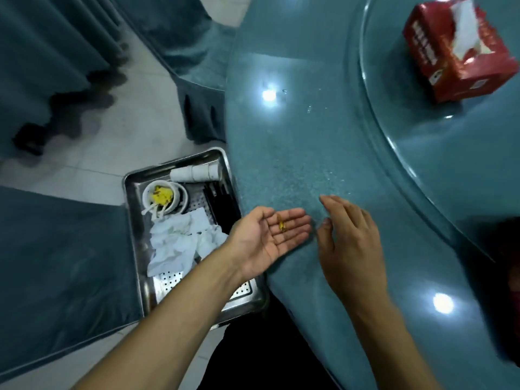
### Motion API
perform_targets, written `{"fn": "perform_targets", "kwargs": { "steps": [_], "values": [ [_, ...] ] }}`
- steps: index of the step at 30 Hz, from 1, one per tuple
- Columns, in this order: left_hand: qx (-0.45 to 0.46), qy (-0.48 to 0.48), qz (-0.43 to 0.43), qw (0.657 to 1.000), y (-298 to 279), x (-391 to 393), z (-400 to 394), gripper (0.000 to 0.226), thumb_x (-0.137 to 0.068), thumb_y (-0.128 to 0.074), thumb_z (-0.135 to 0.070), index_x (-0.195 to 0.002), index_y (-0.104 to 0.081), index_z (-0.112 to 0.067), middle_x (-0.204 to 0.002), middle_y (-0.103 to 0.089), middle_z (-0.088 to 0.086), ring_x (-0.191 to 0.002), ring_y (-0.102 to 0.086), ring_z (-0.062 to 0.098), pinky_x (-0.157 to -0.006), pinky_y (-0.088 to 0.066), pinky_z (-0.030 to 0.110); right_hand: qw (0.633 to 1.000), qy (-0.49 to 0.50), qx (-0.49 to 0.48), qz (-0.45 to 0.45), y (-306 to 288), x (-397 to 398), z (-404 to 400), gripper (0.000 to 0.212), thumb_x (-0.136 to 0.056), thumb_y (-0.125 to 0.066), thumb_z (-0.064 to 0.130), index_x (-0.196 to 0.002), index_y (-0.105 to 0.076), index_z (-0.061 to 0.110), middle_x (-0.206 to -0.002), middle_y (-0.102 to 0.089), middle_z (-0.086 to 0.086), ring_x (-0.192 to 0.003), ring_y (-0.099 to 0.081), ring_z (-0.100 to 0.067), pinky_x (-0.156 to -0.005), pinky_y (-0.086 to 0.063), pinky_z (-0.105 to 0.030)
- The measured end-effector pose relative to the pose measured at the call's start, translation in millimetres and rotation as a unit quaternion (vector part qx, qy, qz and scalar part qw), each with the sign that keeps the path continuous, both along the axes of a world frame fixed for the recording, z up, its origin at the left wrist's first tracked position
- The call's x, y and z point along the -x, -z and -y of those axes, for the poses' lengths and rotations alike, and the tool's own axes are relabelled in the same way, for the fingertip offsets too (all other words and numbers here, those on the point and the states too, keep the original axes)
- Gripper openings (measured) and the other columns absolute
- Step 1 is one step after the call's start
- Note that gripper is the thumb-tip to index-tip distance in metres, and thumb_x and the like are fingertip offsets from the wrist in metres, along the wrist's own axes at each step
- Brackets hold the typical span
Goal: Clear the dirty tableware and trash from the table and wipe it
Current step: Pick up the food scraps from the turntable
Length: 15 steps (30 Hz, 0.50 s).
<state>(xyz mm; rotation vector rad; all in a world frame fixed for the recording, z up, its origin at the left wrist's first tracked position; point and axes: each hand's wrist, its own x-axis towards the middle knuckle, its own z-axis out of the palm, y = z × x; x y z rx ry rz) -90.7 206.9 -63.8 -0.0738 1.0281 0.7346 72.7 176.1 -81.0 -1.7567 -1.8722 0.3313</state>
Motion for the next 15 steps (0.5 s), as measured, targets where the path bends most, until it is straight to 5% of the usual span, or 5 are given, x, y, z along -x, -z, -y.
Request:
{"fn": "perform_targets", "kwargs": {
  "steps": [4,8,15],
  "values": [
    [0.003,-0.067,-0.026,0.997,2.1,59.5,16.2,0.051,-0.100,-0.034,-0.020,-0.092,-0.077,0.006,-0.105,-0.074,0.025,-0.087,-0.075,0.030,-0.084,-0.060,0.037,0.998,-0.060,0.002,0.003,4.6,53.0,-6.7,0.038,-0.090,-0.055,0.011,-0.127,-0.064,0.009,-0.126,-0.064,-0.010,-0.114,-0.060,-0.033,-0.098,-0.047,-0.046],
    [0.018,-0.119,-0.081,0.989,9.9,118.4,26.3,0.044,-0.102,-0.035,-0.020,-0.101,-0.072,0.005,-0.100,-0.074,0.022,-0.085,-0.073,0.028,-0.084,-0.059,0.036,0.992,-0.126,0.030,0.012,12.2,108.9,-14.5,0.040,-0.090,-0.053,0.017,-0.129,-0.062,0.012,-0.127,-0.060,-0.008,-0.113,-0.057,-0.031,-0.096,-0.046,-0.045],
    [0.048,-0.170,-0.178,0.968,55.1,216.8,13.3,0.038,-0.103,-0.038,-0.018,-0.093,-0.070,0.000,-0.080,-0.075,0.013,-0.068,-0.072,0.020,-0.062,-0.060,0.028,0.979,-0.187,0.080,0.029,51.0,196.3,-34.7,0.042,-0.088,-0.062,0.013,-0.130,-0.060,0.015,-0.122,-0.058,-0.006,-0.102,-0.056,-0.028,-0.090,-0.047,-0.046]
  ]
}}
